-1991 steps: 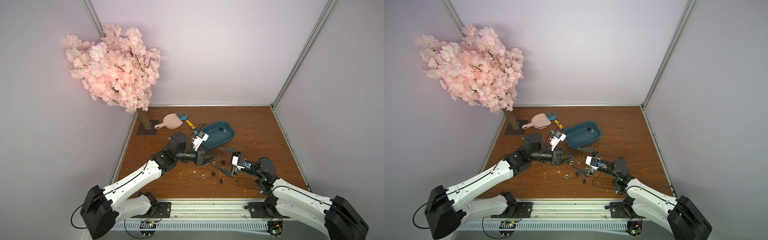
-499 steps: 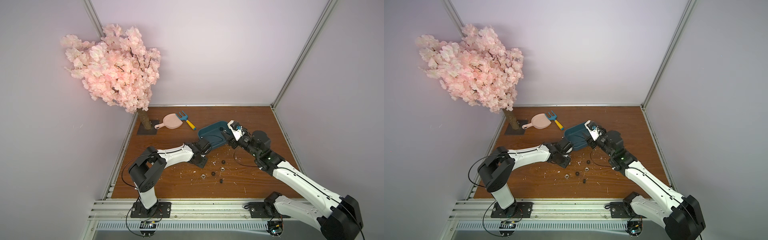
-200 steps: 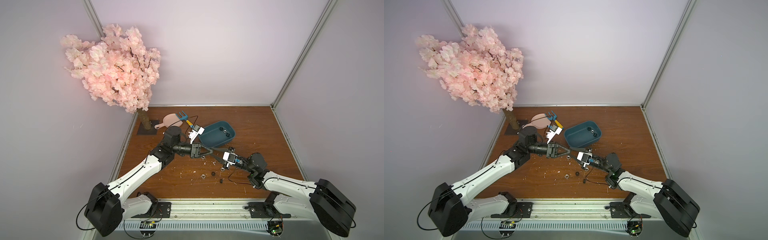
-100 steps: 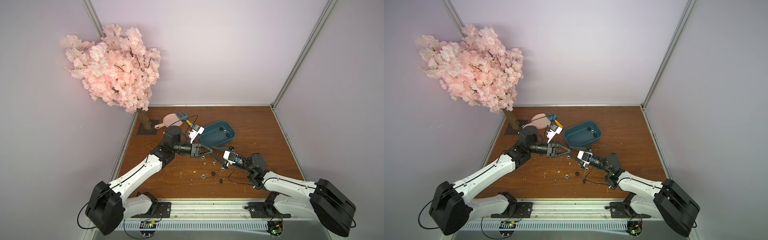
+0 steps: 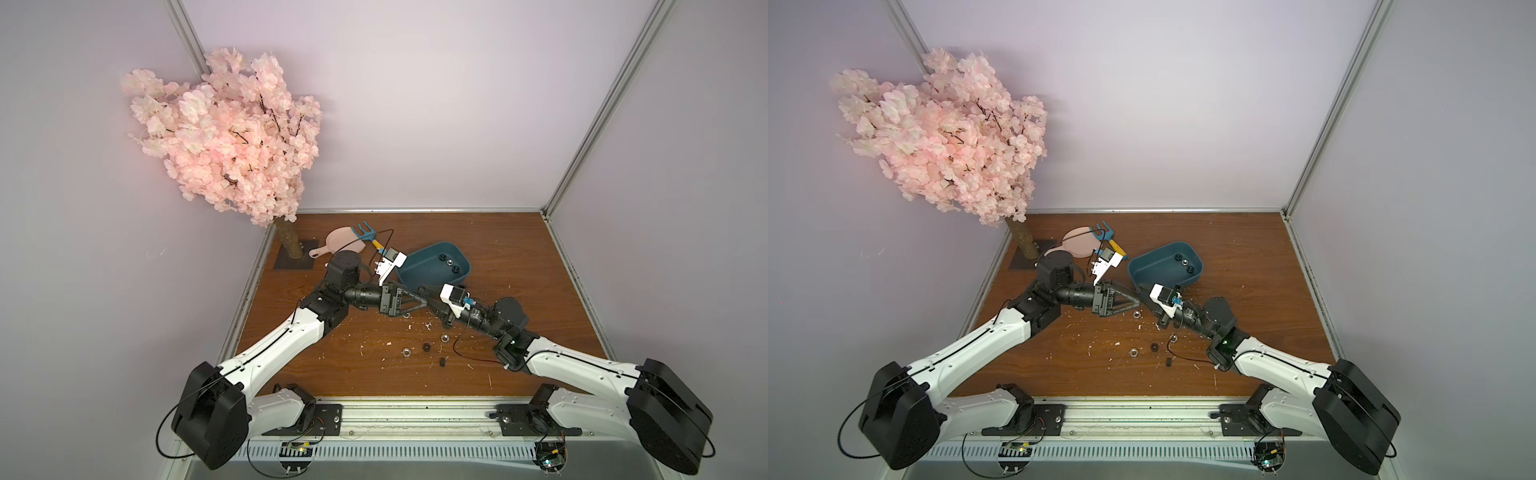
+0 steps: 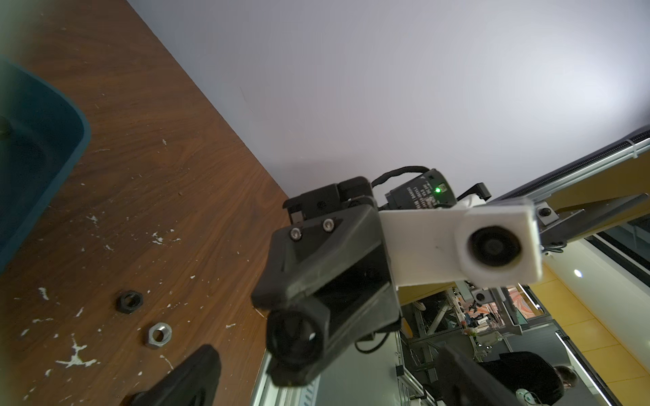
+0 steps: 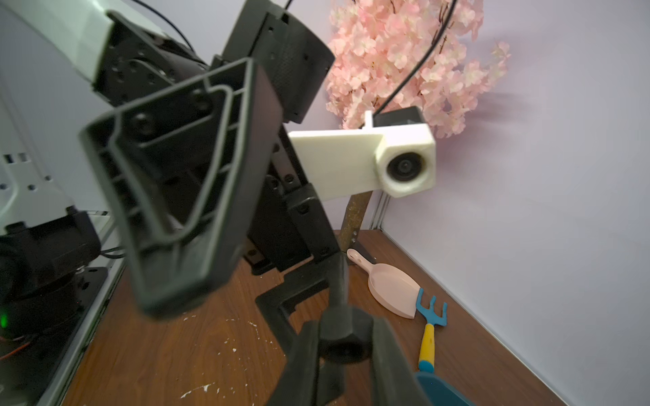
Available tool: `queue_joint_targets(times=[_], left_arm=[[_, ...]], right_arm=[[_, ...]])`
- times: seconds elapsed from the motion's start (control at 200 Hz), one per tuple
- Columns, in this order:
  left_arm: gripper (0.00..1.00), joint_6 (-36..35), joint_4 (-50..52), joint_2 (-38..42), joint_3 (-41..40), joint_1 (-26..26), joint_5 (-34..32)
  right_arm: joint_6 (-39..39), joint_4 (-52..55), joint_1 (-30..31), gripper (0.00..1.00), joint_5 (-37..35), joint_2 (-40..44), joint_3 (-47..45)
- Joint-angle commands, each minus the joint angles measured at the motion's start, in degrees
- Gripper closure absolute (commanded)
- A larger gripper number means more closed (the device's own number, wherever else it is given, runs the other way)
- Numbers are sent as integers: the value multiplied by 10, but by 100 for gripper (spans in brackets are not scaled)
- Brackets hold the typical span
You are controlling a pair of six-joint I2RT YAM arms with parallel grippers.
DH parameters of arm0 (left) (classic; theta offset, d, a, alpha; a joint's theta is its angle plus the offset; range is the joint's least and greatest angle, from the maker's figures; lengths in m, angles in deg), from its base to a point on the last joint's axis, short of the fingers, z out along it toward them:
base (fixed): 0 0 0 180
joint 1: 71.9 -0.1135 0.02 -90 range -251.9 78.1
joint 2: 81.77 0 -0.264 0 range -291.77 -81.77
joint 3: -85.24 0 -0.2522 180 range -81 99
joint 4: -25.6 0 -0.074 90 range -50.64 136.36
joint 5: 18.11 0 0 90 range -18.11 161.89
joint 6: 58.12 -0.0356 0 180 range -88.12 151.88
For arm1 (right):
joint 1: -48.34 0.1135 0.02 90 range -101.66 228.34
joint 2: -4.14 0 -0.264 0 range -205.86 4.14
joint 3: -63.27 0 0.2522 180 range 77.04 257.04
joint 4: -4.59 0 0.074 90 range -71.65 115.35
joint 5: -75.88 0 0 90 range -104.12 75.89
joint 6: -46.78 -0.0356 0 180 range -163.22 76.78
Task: Put the nuts on the desktop into the storage box
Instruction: Pick up the nut from the center of the board, then place the nut in the storage box.
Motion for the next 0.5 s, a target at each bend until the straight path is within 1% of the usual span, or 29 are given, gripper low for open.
queue_joint_targets(times=[0.0, 0.045, 0.07, 0.16, 0.21, 0.265, 0.36, 0.495], left_arm=[[0, -27, 13, 14, -11, -32, -20], [0, -44, 35, 15, -11, -39, -37], [1, -60, 64, 17, -7, -40, -54], [0, -153, 188, 12, 22, -38, -168], [0, -192, 238, 8, 34, -31, -225], [0, -221, 271, 3, 42, -22, -266], [0, -248, 297, -3, 45, -4, -317], [0, -277, 334, -25, 51, 25, -398]], right_arm=[[-63, 145, -16, 90, -68, -3, 71], [-87, 196, -29, 90, -79, -16, 98], [-101, 222, -39, 90, -81, -25, 113], [-178, 315, -77, 90, -99, -69, 167], [-205, 372, -93, 91, -99, -98, 208], [-217, 426, -108, 91, -103, -130, 244], [-225, 506, -120, 92, -136, -182, 297], [-221, 625, -124, 94, -212, -256, 375]])
